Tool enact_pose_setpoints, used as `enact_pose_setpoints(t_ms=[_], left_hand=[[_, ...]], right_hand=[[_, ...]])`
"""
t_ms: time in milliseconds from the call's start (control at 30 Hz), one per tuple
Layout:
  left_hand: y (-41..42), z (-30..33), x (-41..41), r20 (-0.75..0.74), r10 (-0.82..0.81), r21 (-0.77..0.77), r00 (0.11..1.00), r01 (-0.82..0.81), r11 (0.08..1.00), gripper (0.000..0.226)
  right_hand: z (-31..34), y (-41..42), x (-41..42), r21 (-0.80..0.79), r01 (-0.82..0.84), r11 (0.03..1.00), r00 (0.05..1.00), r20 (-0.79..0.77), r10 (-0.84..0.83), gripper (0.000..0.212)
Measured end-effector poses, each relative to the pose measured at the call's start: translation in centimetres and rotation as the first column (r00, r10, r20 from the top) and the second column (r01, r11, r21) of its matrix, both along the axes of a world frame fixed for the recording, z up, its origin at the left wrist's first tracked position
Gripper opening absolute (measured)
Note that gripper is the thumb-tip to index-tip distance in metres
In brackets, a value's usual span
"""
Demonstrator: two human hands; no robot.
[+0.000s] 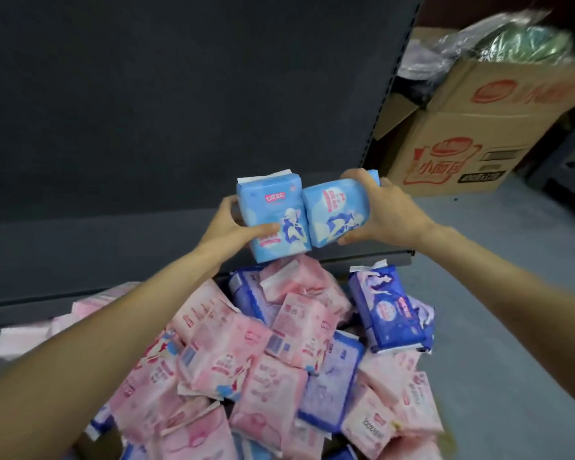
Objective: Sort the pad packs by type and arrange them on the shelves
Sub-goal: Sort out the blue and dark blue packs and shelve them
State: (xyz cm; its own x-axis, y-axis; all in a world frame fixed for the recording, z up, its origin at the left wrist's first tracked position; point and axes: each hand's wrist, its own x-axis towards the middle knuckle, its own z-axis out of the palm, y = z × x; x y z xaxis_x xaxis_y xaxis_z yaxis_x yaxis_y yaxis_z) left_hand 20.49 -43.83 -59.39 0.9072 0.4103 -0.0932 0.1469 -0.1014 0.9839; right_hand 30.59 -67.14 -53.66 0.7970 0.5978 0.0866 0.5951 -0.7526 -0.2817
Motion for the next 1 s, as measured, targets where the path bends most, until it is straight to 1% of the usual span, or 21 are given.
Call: enact_pose_setpoints(t_ms=[67, 133, 200, 267, 300, 333, 400, 433, 467, 533, 567, 600, 633, 667, 733, 767, 833, 900, 1000], left_hand=[[-0.6, 0.1, 1.2, 0.046, 0.035, 0.086, 0.998, -0.039, 0.996, 0.077], [-0.5, 0.1, 2.0, 0.068, 0.039, 0.128, 0.997, -0.047, 0.991, 0.078], [0.1, -0.2, 2.8, 0.067, 0.001, 0.162, 0.998, -0.012, 0.987, 0.079], [0.9, -0.8, 3.1, 0.065, -0.041, 0.177, 0.997, 0.029, 0.984, 0.080], [1.2, -1.3, 3.2, 0.063, -0.060, 0.183, 0.996, 0.048, 0.982, 0.080], [1.6, -1.8, 3.4, 0.064, -0.080, 0.193, 0.995, 0.066, 0.979, 0.080], [2.2, -2.5, 3.8, 0.057, -0.105, 0.191, 0.993, 0.092, 0.977, 0.081], [2.6, -2.7, 4.2, 0.054, -0.121, 0.186, 0.991, 0.109, 0.976, 0.081], [2.9, -2.9, 4.6, 0.053, -0.136, 0.184, 0.989, 0.124, 0.975, 0.081], [3.6, -2.9, 5.4, 0.061, -0.167, 0.214, 0.984, 0.151, 0.965, 0.083], [3.9, -2.7, 6.0, 0.068, -0.188, 0.243, 0.980, 0.166, 0.956, 0.084], [4.1, -2.6, 6.6, 0.075, -0.200, 0.273, 0.977, 0.173, 0.946, 0.084], [4.2, -2.5, 7.4, 0.081, -0.208, 0.293, 0.975, 0.176, 0.940, 0.084], [4.3, -2.4, 8.4, 0.090, -0.211, 0.298, 0.973, 0.176, 0.938, 0.084], [3.9, -2.5, 11.0, 0.108, -0.205, 0.290, 0.973, 0.167, 0.943, 0.083], [3.5, -2.8, 12.3, 0.115, -0.206, 0.297, 0.972, 0.164, 0.941, 0.083], [2.4, -3.5, 14.7, 0.109, -0.206, 0.338, 0.972, 0.159, 0.928, 0.084], [1.4, -4.4, 16.9, 0.086, -0.198, 0.365, 0.976, 0.154, 0.918, 0.083], [0.0, -5.9, 21.0, 0.064, -0.155, 0.392, 0.986, 0.118, 0.912, 0.081]], right_hand=[[-0.1, -0.8, 1.1, 0.082, -0.023, 0.996, 0.998, -0.052, 0.027, 0.110], [-0.4, -1.5, 1.6, 0.243, -0.007, 0.970, 0.988, -0.149, 0.045, 0.122], [-1.5, -1.9, 2.2, 0.392, 0.115, 0.913, 0.962, -0.272, -0.004, 0.124], [-2.8, -1.7, 2.3, 0.424, 0.276, 0.863, 0.915, -0.392, -0.099, 0.125], [-3.4, -1.5, 2.1, 0.420, 0.330, 0.845, 0.890, -0.437, -0.131, 0.122], [-4.0, -1.1, 2.1, 0.420, 0.364, 0.831, 0.867, -0.480, -0.137, 0.109], [-4.7, -0.3, 1.8, 0.414, 0.402, 0.817, 0.827, -0.547, -0.130, 0.071], [-4.9, 0.2, 1.7, 0.418, 0.421, 0.805, 0.816, -0.563, -0.134, 0.059], [-5.2, 0.3, 1.6, 0.436, 0.437, 0.787, 0.816, -0.560, -0.143, 0.058], [-5.2, 0.4, 1.6, 0.474, 0.474, 0.742, 0.832, -0.517, -0.201, 0.076], [-5.1, 0.2, 1.9, 0.467, 0.476, 0.745, 0.851, -0.458, -0.256, 0.082], [-4.7, -0.2, 2.4, 0.440, 0.454, 0.775, 0.877, -0.375, -0.301, 0.081], [-4.2, -0.6, 3.0, 0.392, 0.424, 0.816, 0.902, -0.264, -0.342, 0.079], [-3.6, -1.2, 3.8, 0.332, 0.375, 0.866, 0.927, -0.118, -0.356, 0.082], [-3.0, -2.3, 6.1, 0.169, 0.292, 0.941, 0.938, 0.141, -0.317, 0.091], [-3.0, -2.7, 7.1, 0.089, 0.274, 0.957, 0.931, 0.225, -0.288, 0.093], [-3.8, -3.4, 9.4, -0.005, 0.252, 0.968, 0.919, 0.315, -0.238, 0.093], [-4.9, -3.7, 12.1, -0.025, 0.222, 0.975, 0.915, 0.350, -0.199, 0.094], [-7.4, -4.2, 17.3, -0.031, 0.182, 0.983, 0.937, 0.308, -0.164, 0.097]])
